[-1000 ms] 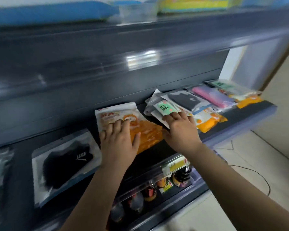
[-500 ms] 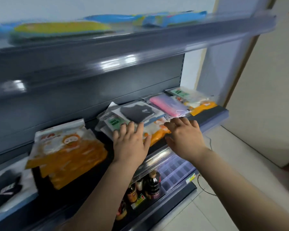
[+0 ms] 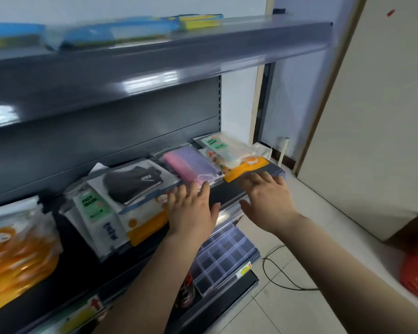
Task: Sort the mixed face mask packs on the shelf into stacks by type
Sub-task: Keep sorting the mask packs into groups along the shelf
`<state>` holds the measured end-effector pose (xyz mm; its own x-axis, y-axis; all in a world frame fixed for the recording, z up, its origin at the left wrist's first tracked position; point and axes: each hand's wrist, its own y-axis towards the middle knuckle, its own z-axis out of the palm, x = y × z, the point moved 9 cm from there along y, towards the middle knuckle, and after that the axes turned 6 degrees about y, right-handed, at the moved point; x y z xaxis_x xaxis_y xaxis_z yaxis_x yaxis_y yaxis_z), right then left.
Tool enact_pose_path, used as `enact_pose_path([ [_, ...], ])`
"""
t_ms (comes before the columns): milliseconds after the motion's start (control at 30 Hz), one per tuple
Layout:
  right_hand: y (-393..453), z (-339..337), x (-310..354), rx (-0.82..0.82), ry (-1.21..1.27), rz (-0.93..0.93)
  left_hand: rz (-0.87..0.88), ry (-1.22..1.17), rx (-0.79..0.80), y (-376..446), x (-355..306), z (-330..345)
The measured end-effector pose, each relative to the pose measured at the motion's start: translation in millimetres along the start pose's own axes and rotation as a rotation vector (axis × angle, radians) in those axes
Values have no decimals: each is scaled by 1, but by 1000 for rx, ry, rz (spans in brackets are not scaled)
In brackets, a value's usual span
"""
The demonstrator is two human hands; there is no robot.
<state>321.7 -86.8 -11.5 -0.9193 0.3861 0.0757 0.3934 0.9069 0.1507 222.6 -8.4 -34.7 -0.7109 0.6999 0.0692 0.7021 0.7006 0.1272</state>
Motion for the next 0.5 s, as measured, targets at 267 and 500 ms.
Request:
enact_pose_path([
  [267,59,13,-64,19,8,17,20,-25,4,81,-36,17],
  [500,123,28,-104,61,104,26,-27,-151,72,148,-42,39],
])
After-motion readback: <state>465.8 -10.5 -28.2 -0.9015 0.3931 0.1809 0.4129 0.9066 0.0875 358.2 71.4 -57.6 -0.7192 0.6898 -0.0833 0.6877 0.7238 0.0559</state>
